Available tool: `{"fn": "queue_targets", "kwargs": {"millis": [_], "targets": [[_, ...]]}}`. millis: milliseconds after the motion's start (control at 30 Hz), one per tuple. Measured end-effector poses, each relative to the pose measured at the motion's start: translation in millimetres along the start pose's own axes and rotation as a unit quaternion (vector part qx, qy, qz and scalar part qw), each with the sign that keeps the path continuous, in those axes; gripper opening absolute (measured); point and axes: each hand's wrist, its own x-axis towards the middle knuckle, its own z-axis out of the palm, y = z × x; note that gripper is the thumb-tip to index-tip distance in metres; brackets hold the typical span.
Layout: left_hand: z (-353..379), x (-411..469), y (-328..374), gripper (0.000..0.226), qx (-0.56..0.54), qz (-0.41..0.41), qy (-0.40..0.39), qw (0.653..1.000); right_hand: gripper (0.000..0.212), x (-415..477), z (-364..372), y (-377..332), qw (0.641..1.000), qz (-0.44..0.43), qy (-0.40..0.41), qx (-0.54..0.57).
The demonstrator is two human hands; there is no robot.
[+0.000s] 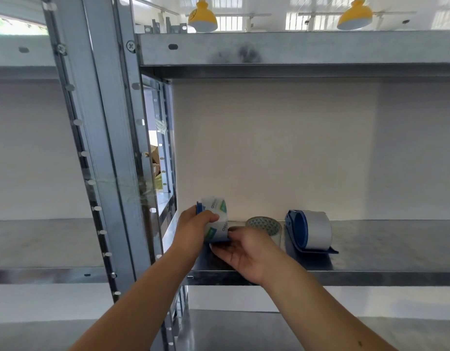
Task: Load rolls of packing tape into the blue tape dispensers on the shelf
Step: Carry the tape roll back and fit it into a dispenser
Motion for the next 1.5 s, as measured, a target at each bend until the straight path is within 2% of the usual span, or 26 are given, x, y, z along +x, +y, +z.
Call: {"fn": "queue_targets", "kwargs": {"millis": [67, 100, 167, 233, 333, 433, 533, 600, 767, 900, 1000, 1100, 1233, 1367, 1500], "targets": [[-1, 0, -5, 0.014, 0.008, 0.008, -0.009, 1.000, 0.028, -1, -5, -2, 0.991, -0.005, 0.018, -0.135], [-1, -1, -8, 0.014, 0.017, 0.009, -0.011, 1.000, 0.027, -3, -7, -4, 0.975, -0.007, 0.031, -0.221], [-1, -3, -14, 0.035, 0.054, 0.013, -0.018, 0.998, 0.026, -6, -9, -9, 0.935, -0.014, 0.052, -0.351], [-3, -8, -18, 0.056, 0.060, 0.020, -0.033, 0.997, 0.024, -8, -11, -14, 0.905, -0.029, 0.071, -0.419], [-9, -6, -24, 0.052, 0.039, 0.018, -0.034, 0.998, 0.023, -10, -14, -18, 0.871, -0.066, 0.089, -0.478], [-9, -7, -24, 0.038, 0.034, 0.015, -0.034, 0.999, 0.024, -10, -16, -19, 0.871, -0.102, 0.098, -0.471], [-7, -12, -21, 0.055, 0.033, -0.004, -0.025, 0.999, 0.023, -11, -15, -16, 0.868, -0.146, 0.098, -0.464], [-7, -13, -20, 0.058, 0.039, -0.009, -0.025, 0.999, 0.021, -13, -15, -12, 0.844, -0.183, 0.102, -0.494], [-9, -15, -21, 0.034, 0.083, 0.019, -0.016, 0.996, 0.032, -16, -17, -2, 0.790, -0.263, 0.128, -0.539], [-12, -20, -22, 0.057, 0.115, 0.057, 0.006, 0.992, 0.030, -19, -19, 0, 0.792, -0.285, 0.118, -0.527], [-13, -24, -23, 0.054, 0.148, 0.070, 0.034, 0.986, 0.027, -22, -19, 2, 0.796, -0.287, 0.111, -0.521], [-11, -30, -28, 0.068, 0.185, 0.075, 0.039, 0.979, 0.034, -28, -19, 4, 0.793, -0.306, 0.124, -0.511], [-4, -46, -29, 0.080, 0.235, 0.180, 0.046, 0.954, 0.035, -40, -19, 2, 0.801, -0.348, 0.151, -0.463], [3, -60, -11, 0.073, 0.270, 0.307, 0.024, 0.912, 0.022, -58, -21, 1, 0.800, -0.400, 0.185, -0.407], [16, -72, 13, 0.056, 0.223, 0.374, -0.027, 0.900, 0.019, -80, -25, 2, 0.810, -0.447, 0.222, -0.306]]}}
